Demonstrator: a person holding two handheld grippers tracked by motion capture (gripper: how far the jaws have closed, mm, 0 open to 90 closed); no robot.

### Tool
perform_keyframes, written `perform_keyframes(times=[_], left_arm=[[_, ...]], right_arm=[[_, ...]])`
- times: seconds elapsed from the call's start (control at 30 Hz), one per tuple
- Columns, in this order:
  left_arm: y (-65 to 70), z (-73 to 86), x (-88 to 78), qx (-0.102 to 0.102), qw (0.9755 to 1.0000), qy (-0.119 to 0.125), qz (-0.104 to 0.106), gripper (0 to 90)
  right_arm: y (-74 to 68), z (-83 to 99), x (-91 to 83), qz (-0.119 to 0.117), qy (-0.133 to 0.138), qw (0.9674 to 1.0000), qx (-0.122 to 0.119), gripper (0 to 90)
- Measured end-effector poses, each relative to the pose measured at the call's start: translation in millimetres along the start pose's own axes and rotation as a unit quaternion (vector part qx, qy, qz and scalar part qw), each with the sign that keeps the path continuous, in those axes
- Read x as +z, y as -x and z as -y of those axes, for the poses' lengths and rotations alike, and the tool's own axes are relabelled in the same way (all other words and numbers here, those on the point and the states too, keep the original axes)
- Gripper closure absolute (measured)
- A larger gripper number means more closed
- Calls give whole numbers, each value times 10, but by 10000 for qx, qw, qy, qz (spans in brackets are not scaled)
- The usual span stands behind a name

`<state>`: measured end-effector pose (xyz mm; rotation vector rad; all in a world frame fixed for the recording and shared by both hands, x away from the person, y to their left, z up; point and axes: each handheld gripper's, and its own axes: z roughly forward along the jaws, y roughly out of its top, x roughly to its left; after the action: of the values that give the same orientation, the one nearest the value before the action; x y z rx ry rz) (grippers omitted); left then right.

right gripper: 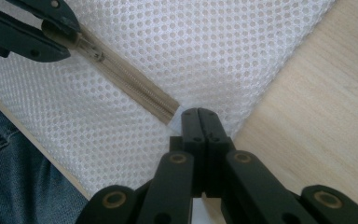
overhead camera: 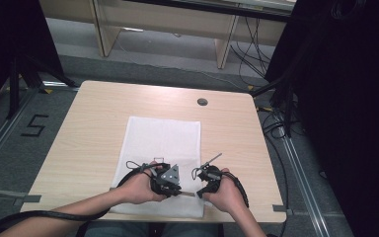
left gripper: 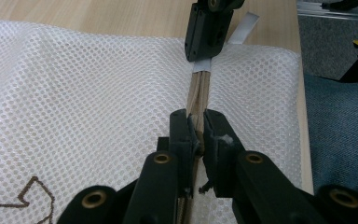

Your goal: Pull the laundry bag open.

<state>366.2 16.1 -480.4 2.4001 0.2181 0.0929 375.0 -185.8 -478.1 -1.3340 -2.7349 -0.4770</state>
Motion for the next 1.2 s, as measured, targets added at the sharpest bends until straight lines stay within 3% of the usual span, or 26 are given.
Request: perform_keyframes(times=[0.1, 0.2, 0.3, 0.4, 0.43, 0.47, 0.53, 0.67, 0.7, 0.77, 0.93, 1.03, 1.2], left_arm=[[-13, 6, -15, 98, 9999, -61, -29, 822], [-13, 12, -23, -24, 10000, -25, 12, 822], [-22, 11, -57, 124, 9999, -37, -40, 822], [-20, 29, -65, 68, 10000, -18, -26, 822], [-28, 32, -72, 149, 9998, -102, -68, 822], [-19, 38, -69, 14, 10000, -35, -24, 822], [-20, 44, -69, -8, 10000, -14, -11, 822], [-31, 55, -90, 51, 10000, -17, -33, 822], [-26, 58, -92, -50, 10000, -34, -4, 822], [-26, 64, -101, -64, 10000, 6, 9, 822], [-32, 76, -116, 53, 10000, -36, -45, 822], [-28, 96, -132, -82, 10000, -7, -44, 822], [-33, 108, -146, -46, 10000, 14, -59, 822]], right_arm=[[1, 3, -4, -8, -16, 10000, 23, 900], [9, 3, 0, -20, 3, 10000, 0, 900], [-3, 1, -3, -2, -37, 10000, 61, 900], [-5, 3, -5, -7, -38, 10000, 82, 900], [4, 1, 1, -6, 7, 10000, -8, 900], [-2, 1, -3, -5, -33, 10000, 54, 900], [-5, 2, -4, -9, -42, 10000, 84, 900], [2, 3, -2, -10, -14, 10000, 35, 900], [3, 3, -4, -15, -27, 10000, 51, 900], [5, 3, -3, -22, -27, 10000, 52, 900], [6, 4, -3, -33, -10, 10000, 43, 900], [8, 3, -3, -25, -29, 10000, 54, 900], [15, 1, 0, -30, 1, 10000, -20, 900]])
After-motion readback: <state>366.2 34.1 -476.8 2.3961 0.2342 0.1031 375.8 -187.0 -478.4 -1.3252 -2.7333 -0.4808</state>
